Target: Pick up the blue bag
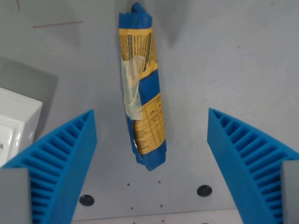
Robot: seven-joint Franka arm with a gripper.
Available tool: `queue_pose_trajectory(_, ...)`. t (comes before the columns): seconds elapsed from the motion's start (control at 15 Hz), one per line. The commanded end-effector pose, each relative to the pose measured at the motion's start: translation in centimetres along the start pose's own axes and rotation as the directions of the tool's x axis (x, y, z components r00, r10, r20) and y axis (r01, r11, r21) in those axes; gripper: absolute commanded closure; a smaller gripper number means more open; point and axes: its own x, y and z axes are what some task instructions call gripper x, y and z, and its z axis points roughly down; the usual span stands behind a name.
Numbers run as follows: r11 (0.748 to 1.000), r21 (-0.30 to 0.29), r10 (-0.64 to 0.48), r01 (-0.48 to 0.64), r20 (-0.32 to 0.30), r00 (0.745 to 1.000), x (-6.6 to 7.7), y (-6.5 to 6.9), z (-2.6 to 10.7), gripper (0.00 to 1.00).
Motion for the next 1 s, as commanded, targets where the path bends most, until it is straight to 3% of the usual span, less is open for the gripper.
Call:
queue_pose_trajectory(0.07,0.991,0.019,-0.13,0.134,-0.122,0.984,-0.4,-0.4,1.4,0.0)
queue_pose_trajectory(0.53,0.989,0.024,-0.145,0.148,-0.108,0.983,0.3,-0.7,4.2,0.0)
queue_pose_trajectory(1.0,0.992,0.029,-0.118,0.121,-0.092,0.989,-0.5,-0.6,3.5,0.0)
